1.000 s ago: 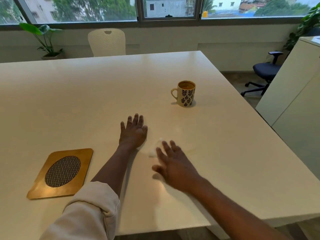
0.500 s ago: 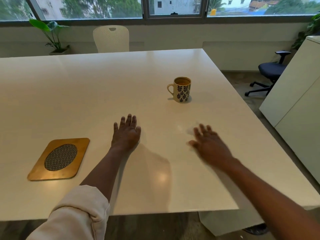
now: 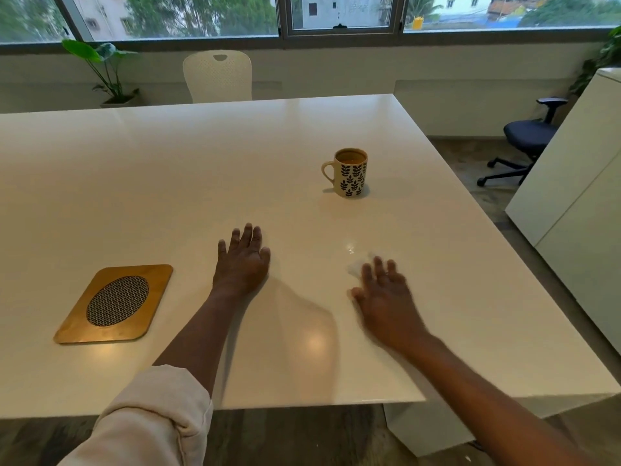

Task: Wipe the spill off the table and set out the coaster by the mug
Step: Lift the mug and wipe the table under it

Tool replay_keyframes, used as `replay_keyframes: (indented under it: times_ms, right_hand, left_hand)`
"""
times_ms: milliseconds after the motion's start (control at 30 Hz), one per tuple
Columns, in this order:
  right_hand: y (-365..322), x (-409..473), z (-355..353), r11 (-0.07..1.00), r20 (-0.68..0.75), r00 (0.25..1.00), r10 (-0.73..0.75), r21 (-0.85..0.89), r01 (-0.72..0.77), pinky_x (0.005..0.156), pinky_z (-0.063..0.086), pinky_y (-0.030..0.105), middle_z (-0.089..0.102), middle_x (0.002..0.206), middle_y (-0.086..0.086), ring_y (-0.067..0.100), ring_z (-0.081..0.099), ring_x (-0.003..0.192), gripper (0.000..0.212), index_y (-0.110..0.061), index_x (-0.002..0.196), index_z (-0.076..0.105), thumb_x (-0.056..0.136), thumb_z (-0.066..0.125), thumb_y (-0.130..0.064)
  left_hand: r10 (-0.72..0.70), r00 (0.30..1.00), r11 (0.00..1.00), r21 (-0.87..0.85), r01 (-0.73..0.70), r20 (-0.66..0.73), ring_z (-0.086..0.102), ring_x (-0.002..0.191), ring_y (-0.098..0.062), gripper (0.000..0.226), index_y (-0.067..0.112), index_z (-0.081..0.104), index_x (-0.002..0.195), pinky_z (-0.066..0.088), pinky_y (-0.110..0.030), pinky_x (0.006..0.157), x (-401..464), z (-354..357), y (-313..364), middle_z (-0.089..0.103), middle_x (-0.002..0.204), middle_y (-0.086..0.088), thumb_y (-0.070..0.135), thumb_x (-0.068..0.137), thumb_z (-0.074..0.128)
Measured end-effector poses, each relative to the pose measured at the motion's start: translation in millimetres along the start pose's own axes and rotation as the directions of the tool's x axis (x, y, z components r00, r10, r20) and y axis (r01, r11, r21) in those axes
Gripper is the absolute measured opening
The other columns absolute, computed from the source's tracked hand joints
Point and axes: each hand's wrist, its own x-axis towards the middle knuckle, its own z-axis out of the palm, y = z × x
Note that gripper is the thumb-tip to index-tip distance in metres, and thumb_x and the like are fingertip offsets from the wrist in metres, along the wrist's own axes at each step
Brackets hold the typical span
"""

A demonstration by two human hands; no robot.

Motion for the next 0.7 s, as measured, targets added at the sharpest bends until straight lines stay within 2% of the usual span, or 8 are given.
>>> replay_keyframes:
  times_ms: [100,167,233,267,333,400,600,700]
  right_hand:
    - [-49.2,-10.7,10.8,0.994,0.086,0.990,-0.110,0.031,0.108,0.120,0.004,0.044,0.006,0.162,0.017,0.037,0.002,0.150,0.058,-0.008,0.154,0.018,0.103,0.021,-0.036]
    - [-67.9,-17.3,13.2,0.978,0.055,0.977,-0.204,0.058,0.201,0.118,-0.003,0.038,0.005,0.163,0.011,0.031,-0.002,0.150,0.054,-0.013,0.155,0.016,0.104,0.034,-0.021]
    - [-72.0,-22.6,10.9,0.961,0.005,0.965,-0.262,0.091,0.261,0.119,0.006,0.038,0.018,0.162,0.010,0.031,0.009,0.150,0.052,-0.014,0.151,0.029,0.101,0.041,-0.010]
    - [-70.1,-23.5,7.6,0.954,-0.016,0.959,-0.281,0.106,0.281,0.119,0.016,0.040,0.028,0.159,0.009,0.031,0.019,0.148,0.048,-0.015,0.147,0.039,0.100,0.045,-0.009]
    - [-65.2,-26.4,2.7,0.935,-0.063,0.941,-0.331,0.113,0.337,0.109,0.041,0.041,0.049,0.147,0.008,0.029,0.042,0.137,0.038,-0.017,0.133,0.058,0.096,0.056,-0.011]
    - [-62.9,-32.1,-0.9,0.921,-0.097,0.926,-0.364,0.109,0.374,0.095,0.052,0.037,0.062,0.132,0.007,0.024,0.055,0.121,0.029,-0.018,0.121,0.067,0.093,0.061,-0.015]
    - [-61.3,-46.3,-8.9,0.898,-0.047,0.914,-0.403,0.172,0.405,0.083,0.054,0.033,0.070,0.102,0.001,0.018,0.063,0.094,0.024,-0.022,0.111,0.070,0.092,0.059,-0.013]
    - [-52.9,-26.4,-18.7,0.860,-0.060,0.983,-0.174,0.478,0.181,0.081,0.052,0.025,0.075,0.094,-0.004,0.008,0.066,0.083,0.022,-0.023,0.098,0.075,0.089,0.061,-0.009]
  left_hand:
    - [0.007,1.000,1.000,0.019,-0.007,-0.007,0.000,0.153,-0.023,0.059,0.019,0.005,0.158,0.001,-0.050,0.122,0.5,-0.8,-1.4,0.001,0.166,0.000,0.037,0.102,0.014]
    - [0.012,1.000,1.000,0.021,-0.012,0.012,-0.001,0.153,-0.023,0.059,0.019,0.004,0.158,0.000,-0.050,0.122,0.5,-1.4,-2.2,0.000,0.166,0.000,0.039,0.102,0.013]
    - [0.018,1.000,1.000,0.021,-0.018,0.021,-0.002,0.153,-0.023,0.060,0.019,0.003,0.158,0.000,-0.050,0.122,-0.5,-1.9,-1.9,-0.002,0.166,0.000,0.040,0.102,0.012]
    - [0.019,1.000,1.000,0.020,-0.019,0.023,-0.002,0.153,-0.023,0.060,0.019,0.003,0.158,-0.001,-0.050,0.122,-0.7,-2.6,-1.3,-0.002,0.166,0.000,0.040,0.102,0.012]
    - [0.017,1.000,1.000,0.017,-0.017,0.024,-0.002,0.153,-0.023,0.060,0.019,0.003,0.158,0.000,-0.050,0.122,-1.5,-3.6,-0.2,-0.002,0.166,0.000,0.040,0.102,0.012]
    - [0.015,1.000,1.000,0.017,-0.015,0.019,-0.001,0.153,-0.023,0.060,0.019,0.004,0.158,0.000,-0.049,0.122,-2.6,-4.1,0.4,-0.001,0.166,0.000,0.039,0.102,0.013]
    - [0.013,1.000,1.000,0.001,-0.013,0.019,-0.002,0.153,-0.022,0.060,0.019,0.004,0.158,-0.002,-0.048,0.122,-3.1,-5.1,-0.1,-0.001,0.166,0.000,0.039,0.102,0.013]
    - [0.000,1.000,1.000,0.000,0.000,0.020,-0.002,0.153,-0.021,0.060,0.020,0.005,0.158,-0.002,-0.048,0.122,-1.8,-4.6,0.0,-0.001,0.166,0.001,0.039,0.102,0.014]
